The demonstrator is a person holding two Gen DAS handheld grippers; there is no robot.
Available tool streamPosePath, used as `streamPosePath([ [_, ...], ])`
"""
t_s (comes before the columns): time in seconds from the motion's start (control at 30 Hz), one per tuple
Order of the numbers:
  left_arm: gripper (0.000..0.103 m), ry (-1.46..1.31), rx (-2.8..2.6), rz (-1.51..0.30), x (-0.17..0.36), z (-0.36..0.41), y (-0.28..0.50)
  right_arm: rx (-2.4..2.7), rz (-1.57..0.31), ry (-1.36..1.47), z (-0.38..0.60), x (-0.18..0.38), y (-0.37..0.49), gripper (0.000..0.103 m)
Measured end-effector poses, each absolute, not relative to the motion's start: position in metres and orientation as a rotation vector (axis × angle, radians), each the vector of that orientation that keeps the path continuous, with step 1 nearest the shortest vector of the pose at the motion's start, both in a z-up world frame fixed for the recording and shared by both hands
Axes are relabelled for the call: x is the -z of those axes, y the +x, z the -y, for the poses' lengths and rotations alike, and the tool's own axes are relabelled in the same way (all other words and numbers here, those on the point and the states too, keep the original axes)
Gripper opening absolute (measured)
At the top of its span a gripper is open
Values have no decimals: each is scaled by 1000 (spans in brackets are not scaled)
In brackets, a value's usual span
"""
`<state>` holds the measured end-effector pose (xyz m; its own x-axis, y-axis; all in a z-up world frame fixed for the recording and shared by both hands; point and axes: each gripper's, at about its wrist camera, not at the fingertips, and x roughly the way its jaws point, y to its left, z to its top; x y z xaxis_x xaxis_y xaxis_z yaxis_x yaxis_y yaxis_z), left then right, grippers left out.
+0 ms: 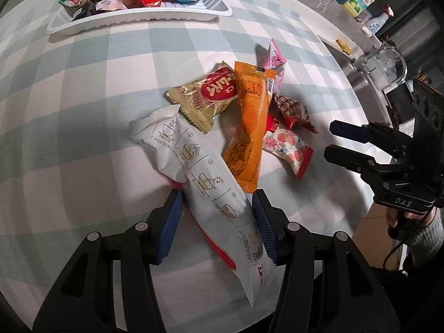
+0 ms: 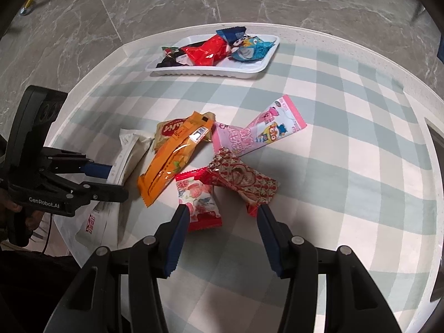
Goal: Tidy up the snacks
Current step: 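Move both tools back over the remaining snack pile, then grasp the white long bag with the left tool while the right tool grasps the red-white biscuit packet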
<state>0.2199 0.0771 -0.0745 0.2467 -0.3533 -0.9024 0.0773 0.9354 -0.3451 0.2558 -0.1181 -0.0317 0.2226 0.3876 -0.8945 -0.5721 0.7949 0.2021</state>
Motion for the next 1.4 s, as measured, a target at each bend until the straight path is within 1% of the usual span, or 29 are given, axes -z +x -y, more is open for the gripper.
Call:
streamPosePath([
  [0.3, 51, -211, 262, -1297, 72, -93, 221, -729, -1200, -233, 95, 49, 252, 54],
  [0.5, 52, -211, 252, -1302, 75, -91, 220, -747, -1218, -306, 78, 65, 254, 54],
  [0.77, 53, -168, 249, -1299, 79, -87, 219, -761, -1186, -414, 63, 68, 249, 55],
  [0.8, 53, -157, 251, -1297, 79, -86, 218, -761, -1180, -430, 61, 69, 248, 55],
  [0.83, 52, -148, 254, -1294, 79, -85, 217, -760, -1172, -446, 60, 69, 246, 51],
  [0.87, 51, -143, 258, -1289, 79, -84, 217, -760, -1166, -456, 60, 69, 246, 44],
  [0.9, 51, -136, 263, -1285, 79, -84, 216, -759, -1164, -459, 60, 68, 245, 43],
  [0.97, 49, -137, 262, -1276, 80, -85, 215, -766, -1170, -437, 62, 68, 247, 42],
  [1.0, 45, -131, 261, -1270, 79, -85, 214, -770, -1173, -422, 64, 68, 248, 42],
  [1.03, 40, -129, 258, -1267, 79, -85, 213, -775, -1180, -399, 66, 67, 249, 41],
  [1.07, 37, -135, 253, -1266, 80, -87, 212, -784, -1190, -366, 69, 66, 250, 40],
  [1.1, 30, -146, 256, -1265, 80, -90, 211, -790, -1203, -328, 72, 66, 251, 39],
  [1.13, 27, -164, 261, -1266, 80, -93, 210, -795, -1214, -299, 74, 66, 252, 39],
  [1.27, 22, -218, 268, -1261, 81, -103, 207, -815, -1255, -152, 87, 64, 254, 38],
  [1.33, 18, -249, 274, -1256, 80, -107, 206, -829, -1270, -75, 94, 62, 256, 38],
  [1.4, 18, -276, 281, -1250, 79, -111, 205, -836, -1281, -11, 99, 59, 258, 38],
])
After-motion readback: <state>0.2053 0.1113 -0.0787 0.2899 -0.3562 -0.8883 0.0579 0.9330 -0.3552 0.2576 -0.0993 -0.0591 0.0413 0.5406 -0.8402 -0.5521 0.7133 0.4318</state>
